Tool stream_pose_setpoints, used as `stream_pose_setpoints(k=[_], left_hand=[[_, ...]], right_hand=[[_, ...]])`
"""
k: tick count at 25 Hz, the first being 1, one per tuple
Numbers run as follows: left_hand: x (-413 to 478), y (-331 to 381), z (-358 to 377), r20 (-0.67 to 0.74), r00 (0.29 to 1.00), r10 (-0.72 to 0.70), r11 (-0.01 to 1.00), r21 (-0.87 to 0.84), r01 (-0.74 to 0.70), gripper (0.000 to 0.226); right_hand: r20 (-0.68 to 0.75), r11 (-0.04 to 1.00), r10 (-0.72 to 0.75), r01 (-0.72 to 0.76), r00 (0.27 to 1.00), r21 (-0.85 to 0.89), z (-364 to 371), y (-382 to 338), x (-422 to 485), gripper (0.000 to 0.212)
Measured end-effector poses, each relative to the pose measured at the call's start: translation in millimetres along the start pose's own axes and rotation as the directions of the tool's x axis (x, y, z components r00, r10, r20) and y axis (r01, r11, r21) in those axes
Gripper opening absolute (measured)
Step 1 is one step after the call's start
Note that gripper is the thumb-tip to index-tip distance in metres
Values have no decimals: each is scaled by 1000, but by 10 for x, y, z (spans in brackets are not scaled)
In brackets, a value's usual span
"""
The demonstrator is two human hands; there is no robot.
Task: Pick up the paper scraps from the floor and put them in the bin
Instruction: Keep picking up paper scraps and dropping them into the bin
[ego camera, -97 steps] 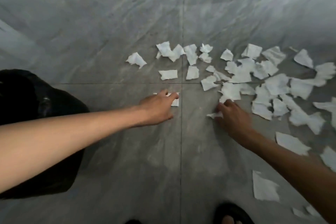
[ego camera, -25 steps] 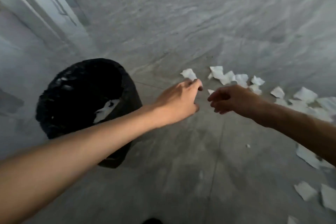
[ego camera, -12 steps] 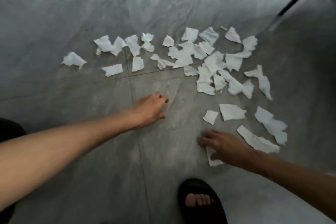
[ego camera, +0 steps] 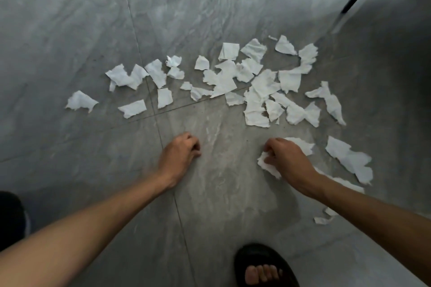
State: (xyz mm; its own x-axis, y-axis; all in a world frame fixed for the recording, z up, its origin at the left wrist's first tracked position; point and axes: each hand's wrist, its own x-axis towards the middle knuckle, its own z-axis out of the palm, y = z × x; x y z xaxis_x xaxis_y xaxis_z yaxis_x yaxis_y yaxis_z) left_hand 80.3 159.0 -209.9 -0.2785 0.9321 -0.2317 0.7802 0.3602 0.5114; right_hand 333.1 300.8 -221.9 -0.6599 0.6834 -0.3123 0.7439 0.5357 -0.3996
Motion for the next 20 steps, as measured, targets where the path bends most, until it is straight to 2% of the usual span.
stream_pose_setpoints(k=[3, 6, 8, 11, 14, 16, 20], left_hand=[[-22, -57, 50, -102, 991, -81, 996, 21, 84, 18], [-45, -78, 102, -95, 995, -32, 997, 73, 39, 18], [-25, -82, 103, -58, 998, 29, 985, 174, -19, 22], [129, -51, 24, -91, 993, 69, 967, 250, -44, 20], [677, 35, -164, -265, 960, -90, 990, 82, 116, 17], [1088, 76, -282, -281, 942, -182, 979, 39, 201, 17], [1377, 53, -263, -196, 955, -224, 957, 142, 253, 21]], right_hand=[[-24, 996, -71, 70, 997, -51, 9, 11, -84, 9], [-46, 995, -90, 88, 995, -47, -5, -6, -135, 12], [-84, 998, -64, 62, 994, -31, -18, -51, -136, 15], [-217, 991, -17, -12, 976, -131, -89, -29, -134, 15], [-253, 955, 142, -199, 957, -218, -186, 149, -143, 17], [-216, 945, 221, -264, 951, -196, -162, 256, -152, 17], [-168, 991, 135, -131, 976, 36, -117, 298, -136, 14]])
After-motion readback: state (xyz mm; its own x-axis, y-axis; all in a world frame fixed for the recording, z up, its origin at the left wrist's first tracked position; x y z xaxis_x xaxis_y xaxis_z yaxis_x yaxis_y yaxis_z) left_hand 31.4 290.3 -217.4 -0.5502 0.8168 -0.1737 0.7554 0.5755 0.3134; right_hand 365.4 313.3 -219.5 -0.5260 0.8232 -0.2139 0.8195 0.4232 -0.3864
